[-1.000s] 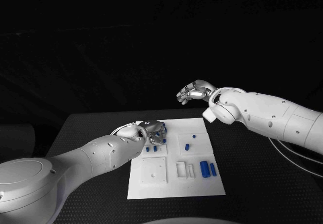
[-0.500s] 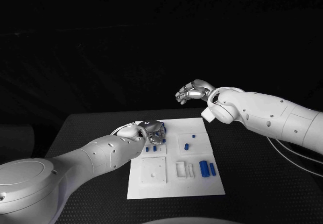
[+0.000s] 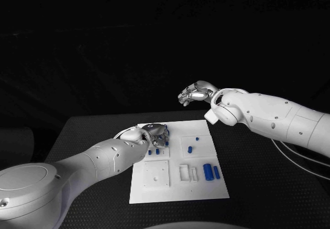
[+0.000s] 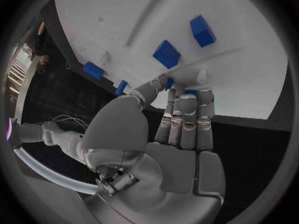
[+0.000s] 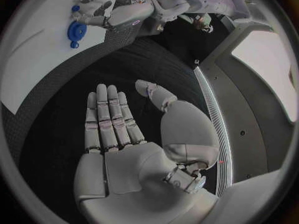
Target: Assemble the parts on the task board
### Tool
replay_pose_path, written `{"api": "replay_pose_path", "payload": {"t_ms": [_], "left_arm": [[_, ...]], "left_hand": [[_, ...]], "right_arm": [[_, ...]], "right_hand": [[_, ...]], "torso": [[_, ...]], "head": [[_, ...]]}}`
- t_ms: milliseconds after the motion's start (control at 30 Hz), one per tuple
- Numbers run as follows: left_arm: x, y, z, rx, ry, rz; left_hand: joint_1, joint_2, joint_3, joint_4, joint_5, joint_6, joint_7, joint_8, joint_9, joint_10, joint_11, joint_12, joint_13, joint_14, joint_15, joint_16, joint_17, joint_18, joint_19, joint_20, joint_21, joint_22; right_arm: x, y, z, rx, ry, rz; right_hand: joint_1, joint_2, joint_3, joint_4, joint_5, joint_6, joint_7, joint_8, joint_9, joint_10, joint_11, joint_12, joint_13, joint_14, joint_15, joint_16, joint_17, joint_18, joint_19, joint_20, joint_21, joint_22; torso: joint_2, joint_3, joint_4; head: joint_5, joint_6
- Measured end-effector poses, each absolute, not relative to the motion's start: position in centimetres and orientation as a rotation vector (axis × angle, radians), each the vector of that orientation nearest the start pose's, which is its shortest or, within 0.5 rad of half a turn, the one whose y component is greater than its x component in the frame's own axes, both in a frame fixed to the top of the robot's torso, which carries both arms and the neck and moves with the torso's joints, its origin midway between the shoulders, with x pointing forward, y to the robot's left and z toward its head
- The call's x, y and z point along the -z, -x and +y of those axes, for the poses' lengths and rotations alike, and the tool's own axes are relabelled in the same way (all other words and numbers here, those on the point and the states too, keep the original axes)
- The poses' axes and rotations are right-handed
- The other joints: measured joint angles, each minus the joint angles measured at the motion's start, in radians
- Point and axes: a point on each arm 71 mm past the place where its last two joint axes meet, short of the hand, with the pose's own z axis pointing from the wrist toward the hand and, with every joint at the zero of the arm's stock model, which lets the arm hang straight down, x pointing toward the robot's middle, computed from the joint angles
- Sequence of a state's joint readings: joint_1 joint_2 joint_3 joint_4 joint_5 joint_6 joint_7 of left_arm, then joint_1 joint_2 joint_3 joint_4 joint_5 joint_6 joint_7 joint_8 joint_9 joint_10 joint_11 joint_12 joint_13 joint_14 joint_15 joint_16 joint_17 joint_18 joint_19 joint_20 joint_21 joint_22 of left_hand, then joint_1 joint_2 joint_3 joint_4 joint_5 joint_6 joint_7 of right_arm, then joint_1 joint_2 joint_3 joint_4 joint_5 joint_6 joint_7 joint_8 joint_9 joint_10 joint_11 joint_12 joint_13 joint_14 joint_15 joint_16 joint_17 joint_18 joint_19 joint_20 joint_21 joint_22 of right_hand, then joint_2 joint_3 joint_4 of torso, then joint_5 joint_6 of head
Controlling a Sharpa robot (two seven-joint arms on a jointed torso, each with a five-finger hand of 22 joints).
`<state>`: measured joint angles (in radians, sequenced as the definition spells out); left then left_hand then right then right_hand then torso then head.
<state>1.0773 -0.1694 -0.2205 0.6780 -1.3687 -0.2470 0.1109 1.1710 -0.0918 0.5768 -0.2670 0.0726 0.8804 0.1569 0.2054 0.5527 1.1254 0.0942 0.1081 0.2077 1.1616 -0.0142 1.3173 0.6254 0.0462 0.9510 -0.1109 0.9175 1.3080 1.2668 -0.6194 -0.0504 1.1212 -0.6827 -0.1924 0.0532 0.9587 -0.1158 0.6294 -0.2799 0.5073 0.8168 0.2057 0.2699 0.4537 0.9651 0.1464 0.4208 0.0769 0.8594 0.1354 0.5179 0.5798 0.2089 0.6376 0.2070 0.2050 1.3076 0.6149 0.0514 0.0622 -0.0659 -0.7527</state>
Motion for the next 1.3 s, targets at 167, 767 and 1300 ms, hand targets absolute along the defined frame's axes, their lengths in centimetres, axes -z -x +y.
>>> {"api": "replay_pose_path", "payload": {"t_ms": [167, 767, 1300], "left_arm": [[32.84, -53.48, 7.30, 0.634, -0.311, 1.890], [32.82, -53.44, 6.99, 0.634, -0.311, 1.895], [32.84, -53.27, 6.60, 0.644, -0.318, 1.903]], "left_hand": [[0.000, 0.000, 0.000, 0.000, 0.000, 0.000, 0.000, 0.000, -0.001, 0.000, 0.000, -0.004, 0.000, 0.000, 0.000, 0.000, 0.000, 0.000, 0.000, 0.000, 0.000, 0.000], [-0.003, 0.011, 0.002, 0.002, 0.000, 0.000, 0.000, 0.002, -0.006, 0.007, -0.008, -0.009, -0.005, 0.009, -0.006, 0.015, 0.000, 0.000, 0.009, -0.006, 0.011, 0.000], [-0.003, 0.024, 0.002, 0.002, 0.000, 0.027, -0.002, 0.018, -0.009, 0.038, -0.009, -0.010, -0.001, 0.018, -0.010, 0.019, -0.003, -0.003, 0.018, -0.010, 0.024, -0.001]], "right_arm": [[18.33, -56.41, -20.52, -0.992, -0.534, 1.762], [18.27, -56.41, -20.32, -0.995, -0.532, 1.762], [18.26, -56.44, -20.23, -0.996, -0.531, 1.762]], "right_hand": [[0.000, 0.000, 0.000, 0.000, 0.000, 0.000, 0.000, 0.000, 0.000, 0.000, 0.000, 0.000, 0.000, 0.000, 0.000, 0.000, 0.000, 0.000, 0.000, 0.000, 0.000, 0.000], [0.000, 0.000, 0.000, 0.000, 0.000, 0.001, -0.001, 0.004, -0.001, 0.000, 0.000, 0.000, -0.001, 0.000, 0.000, 0.000, 0.000, 0.000, 0.000, 0.000, 0.000, 0.000], [0.000, 0.000, 0.000, 0.000, 0.000, 0.001, -0.001, 0.004, -0.001, 0.000, 0.000, 0.000, 0.000, 0.000, 0.000, 0.000, 0.000, 0.000, 0.000, 0.000, 0.000, 0.000]], "torso": [[0.000, 0.0000, 0.0000], [0.000, -0.0004, 0.0003], [-0.001, -0.0006, 0.0012]], "head": [[-0.004, -0.002], [-0.009, -0.004], [-0.013, -0.007]]}}
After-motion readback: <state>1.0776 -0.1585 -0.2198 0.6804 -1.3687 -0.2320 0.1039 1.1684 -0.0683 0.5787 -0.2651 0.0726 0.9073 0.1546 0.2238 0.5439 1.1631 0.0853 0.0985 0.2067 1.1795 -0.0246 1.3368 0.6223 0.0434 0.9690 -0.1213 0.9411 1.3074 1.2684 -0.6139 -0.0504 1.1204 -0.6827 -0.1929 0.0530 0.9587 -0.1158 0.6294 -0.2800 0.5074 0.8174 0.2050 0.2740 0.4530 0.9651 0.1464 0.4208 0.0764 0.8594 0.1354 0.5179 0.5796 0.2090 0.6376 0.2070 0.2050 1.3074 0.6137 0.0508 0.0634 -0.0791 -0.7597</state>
